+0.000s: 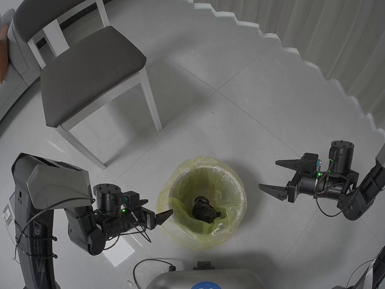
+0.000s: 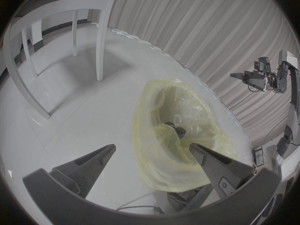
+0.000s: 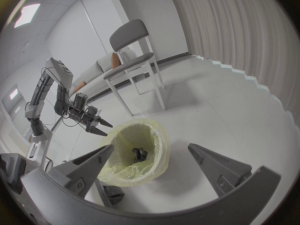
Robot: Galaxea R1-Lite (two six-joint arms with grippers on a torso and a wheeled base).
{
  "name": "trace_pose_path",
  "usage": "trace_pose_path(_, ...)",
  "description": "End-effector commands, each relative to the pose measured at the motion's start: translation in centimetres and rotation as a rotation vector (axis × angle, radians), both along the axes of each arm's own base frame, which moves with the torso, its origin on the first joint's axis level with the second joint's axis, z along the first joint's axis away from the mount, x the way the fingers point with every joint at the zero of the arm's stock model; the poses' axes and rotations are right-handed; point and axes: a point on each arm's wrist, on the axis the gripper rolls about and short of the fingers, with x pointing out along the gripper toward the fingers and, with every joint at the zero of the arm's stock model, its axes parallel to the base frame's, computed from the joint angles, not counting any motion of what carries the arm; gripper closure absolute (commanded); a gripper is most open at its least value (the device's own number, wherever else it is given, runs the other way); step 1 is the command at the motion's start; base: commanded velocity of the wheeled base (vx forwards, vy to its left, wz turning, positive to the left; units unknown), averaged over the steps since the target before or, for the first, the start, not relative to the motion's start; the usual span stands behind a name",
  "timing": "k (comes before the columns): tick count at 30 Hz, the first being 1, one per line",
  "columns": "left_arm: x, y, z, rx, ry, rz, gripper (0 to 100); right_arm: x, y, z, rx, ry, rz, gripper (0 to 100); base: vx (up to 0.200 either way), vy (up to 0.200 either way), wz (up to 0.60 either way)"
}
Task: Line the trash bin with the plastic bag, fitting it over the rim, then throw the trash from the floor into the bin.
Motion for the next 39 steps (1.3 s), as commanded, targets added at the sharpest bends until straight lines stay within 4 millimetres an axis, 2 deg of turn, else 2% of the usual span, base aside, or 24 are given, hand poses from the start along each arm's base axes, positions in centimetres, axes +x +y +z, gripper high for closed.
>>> trace_pose_path(1, 0.6, -0.3, -1.1, 0.008, 0.011, 0.003, 0, 0.1, 0.0, -0.9, -0.002, 0.015, 0.001, 0, 0.000, 0.000, 0.00)
trace_pose_path(5, 0.5, -0.2, -2.2, 0.024, 0.033, 0.001, 0, -0.1, -0.1, -1.2, -0.001, 0.010, -0.002, 0, 0.000, 0.000, 0.00)
trace_pose_path(16, -0.9, 0.9, -3.0, 0.037, 0.074, 0.006, 0, -0.1, -0.3, -1.7, -0.003, 0.019, -0.007, 0, 0.000, 0.000, 0.00)
trace_pose_path(28, -1.2, 1.6, -4.3, 0.074, 0.092, 0.006, 0, 0.1, -0.3, -1.6, -0.001, 0.014, -0.009, 0, 0.000, 0.000, 0.00)
trace_pose_path(33, -0.4, 1.1, -4.7, 0.071, 0.076, 0.003, 0, 0.3, -0.2, -1.4, 0.002, 0.008, -0.009, 0, 0.000, 0.000, 0.00)
trace_pose_path(39, 1.3, -1.2, -4.8, 0.079, 0.084, -0.037, 0, 0.2, -0.3, -1.3, 0.003, 0.003, -0.011, 0, 0.000, 0.000, 0.00)
